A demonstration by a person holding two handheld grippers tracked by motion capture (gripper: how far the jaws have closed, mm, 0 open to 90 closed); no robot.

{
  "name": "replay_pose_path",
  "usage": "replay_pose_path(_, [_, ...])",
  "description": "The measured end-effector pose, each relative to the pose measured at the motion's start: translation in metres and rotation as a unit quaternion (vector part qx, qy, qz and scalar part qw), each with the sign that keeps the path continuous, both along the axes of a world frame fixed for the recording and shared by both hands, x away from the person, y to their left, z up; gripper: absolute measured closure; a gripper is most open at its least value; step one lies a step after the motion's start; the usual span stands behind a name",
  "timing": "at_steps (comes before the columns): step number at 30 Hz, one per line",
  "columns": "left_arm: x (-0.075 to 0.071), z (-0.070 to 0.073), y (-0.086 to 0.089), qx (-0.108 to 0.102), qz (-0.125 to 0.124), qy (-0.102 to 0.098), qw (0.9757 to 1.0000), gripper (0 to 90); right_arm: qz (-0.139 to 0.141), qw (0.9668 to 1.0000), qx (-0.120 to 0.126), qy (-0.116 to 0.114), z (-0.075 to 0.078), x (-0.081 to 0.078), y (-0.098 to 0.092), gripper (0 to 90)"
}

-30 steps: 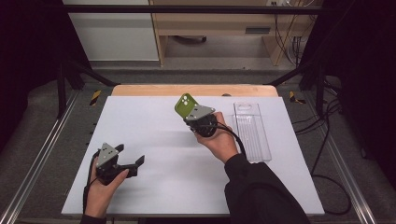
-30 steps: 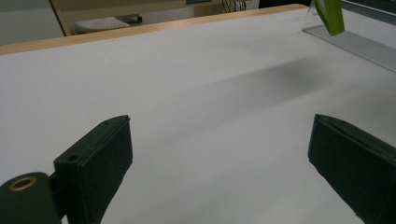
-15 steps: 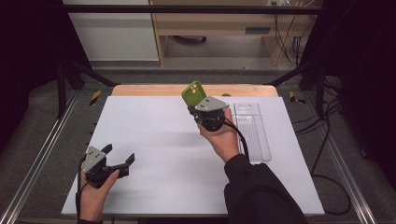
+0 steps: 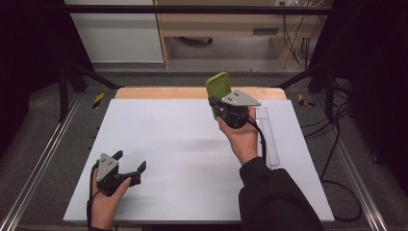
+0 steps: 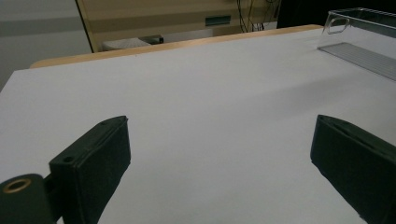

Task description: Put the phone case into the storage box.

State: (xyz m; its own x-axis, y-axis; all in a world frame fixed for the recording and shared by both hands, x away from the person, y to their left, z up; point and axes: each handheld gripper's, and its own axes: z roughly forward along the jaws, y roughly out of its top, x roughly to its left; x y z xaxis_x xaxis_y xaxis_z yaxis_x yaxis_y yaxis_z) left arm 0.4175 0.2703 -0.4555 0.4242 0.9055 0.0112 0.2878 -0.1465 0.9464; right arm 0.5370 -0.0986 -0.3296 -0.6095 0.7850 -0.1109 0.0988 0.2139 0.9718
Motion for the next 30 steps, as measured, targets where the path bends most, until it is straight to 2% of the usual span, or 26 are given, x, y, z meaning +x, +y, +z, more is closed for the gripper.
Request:
replay_pose_path(4, [-0.005, -0.003, -0.002, 0.000, 0.000, -0.002, 1.0000, 4.4, -0.018, 0.9996, 0.019, -0.007, 0.011, 0.001, -0.012, 87.9])
replay_pose_path(6, [-0.007, -0.004, -0.002, 0.001, 0.000, -0.002, 1.0000, 4.3, -0.028, 0.9994, 0.020, -0.010, 0.014, 0.002, -0.018, 88.0])
replay_pose_path(8, [-0.007, -0.004, -0.003, -0.001, -0.002, -0.005, 1.0000, 4.2, -0.037, 0.9986, 0.036, -0.011, 0.017, 0.002, -0.025, 88.0])
replay_pose_path(10, [-0.007, -0.004, -0.002, -0.002, -0.002, -0.004, 1.0000, 4.2, -0.050, 0.9977, 0.041, -0.017, 0.019, 0.002, -0.031, 88.1])
replay_pose_path(17, [-0.005, -0.006, -0.001, -0.006, 0.002, -0.003, 1.0000, 4.3, -0.083, 0.9944, 0.054, -0.036, 0.023, 0.004, -0.050, 88.2])
replay_pose_path(30, [-0.004, -0.005, 0.000, -0.016, 0.004, -0.012, 0.9998, 4.2, -0.129, 0.9866, 0.092, -0.038, 0.028, 0.009, -0.077, 88.2])
